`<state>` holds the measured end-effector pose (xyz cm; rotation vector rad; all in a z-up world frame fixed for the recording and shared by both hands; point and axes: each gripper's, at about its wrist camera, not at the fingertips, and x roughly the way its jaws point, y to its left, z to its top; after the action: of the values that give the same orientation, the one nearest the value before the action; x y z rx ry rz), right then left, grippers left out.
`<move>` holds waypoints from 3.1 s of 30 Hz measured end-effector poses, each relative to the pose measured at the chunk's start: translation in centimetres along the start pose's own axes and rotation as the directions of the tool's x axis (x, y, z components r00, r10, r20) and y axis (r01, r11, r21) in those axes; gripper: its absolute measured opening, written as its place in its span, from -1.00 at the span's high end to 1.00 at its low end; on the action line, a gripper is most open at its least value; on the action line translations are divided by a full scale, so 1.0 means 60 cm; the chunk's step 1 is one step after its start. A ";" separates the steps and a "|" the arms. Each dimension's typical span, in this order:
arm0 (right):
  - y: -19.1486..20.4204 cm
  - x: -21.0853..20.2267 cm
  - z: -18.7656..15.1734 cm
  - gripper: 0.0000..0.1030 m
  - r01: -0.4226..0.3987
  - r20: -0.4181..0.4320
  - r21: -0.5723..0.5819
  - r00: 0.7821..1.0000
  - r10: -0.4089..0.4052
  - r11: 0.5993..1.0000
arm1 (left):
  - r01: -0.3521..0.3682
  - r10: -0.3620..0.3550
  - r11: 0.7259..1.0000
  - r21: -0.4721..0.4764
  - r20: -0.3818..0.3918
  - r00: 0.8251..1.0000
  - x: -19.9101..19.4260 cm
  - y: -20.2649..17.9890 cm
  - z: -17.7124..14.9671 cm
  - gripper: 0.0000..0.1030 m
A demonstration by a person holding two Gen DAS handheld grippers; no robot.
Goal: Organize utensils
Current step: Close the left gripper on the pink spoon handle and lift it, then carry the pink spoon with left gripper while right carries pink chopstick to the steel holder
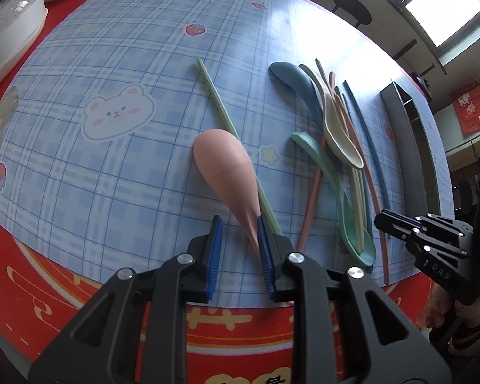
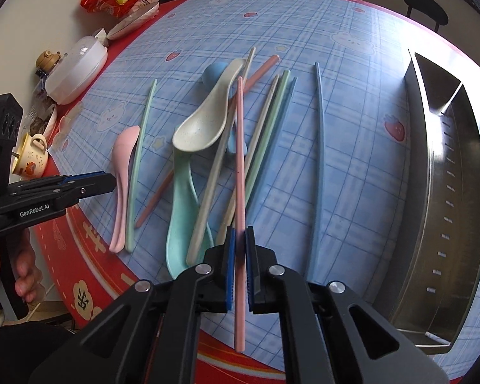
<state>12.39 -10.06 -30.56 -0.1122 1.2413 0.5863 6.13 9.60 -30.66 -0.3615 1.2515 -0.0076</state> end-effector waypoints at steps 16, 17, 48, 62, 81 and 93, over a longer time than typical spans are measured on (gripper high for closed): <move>-0.015 -0.004 -0.017 0.88 0.014 -0.003 0.033 1.000 -0.014 0.999 | -0.029 0.027 0.997 0.069 0.031 0.999 0.031 -0.031 0.041 0.38; -0.015 -0.003 -0.017 0.88 0.014 -0.005 0.035 1.000 -0.014 0.999 | -0.031 0.029 0.996 0.078 0.034 0.999 0.033 -0.035 0.044 0.36; -0.023 0.005 -0.017 0.88 0.015 -0.011 0.070 1.000 -0.014 0.997 | -0.058 0.055 0.955 0.292 0.019 0.998 0.055 -0.088 -0.008 0.77; -0.024 -0.004 -0.013 0.88 -0.005 -0.003 0.078 1.000 0.006 0.997 | 0.003 -0.008 0.983 0.186 0.025 1.000 0.036 -0.049 -0.030 0.78; -0.136 -0.145 -0.021 0.88 0.074 0.152 0.254 0.982 -0.115 0.964 | 0.037 -0.076 0.935 0.353 0.098 0.992 -0.064 -0.171 0.060 0.78; -0.262 -0.160 -0.017 0.88 0.100 0.103 0.376 0.983 -0.149 0.921 | 0.225 -0.240 0.865 0.448 -0.025 0.970 0.021 -0.417 0.147 0.78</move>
<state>17.12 -27.23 -25.79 0.1614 1.1875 0.2369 19.47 -11.93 -22.72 -0.1063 1.1275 -0.4916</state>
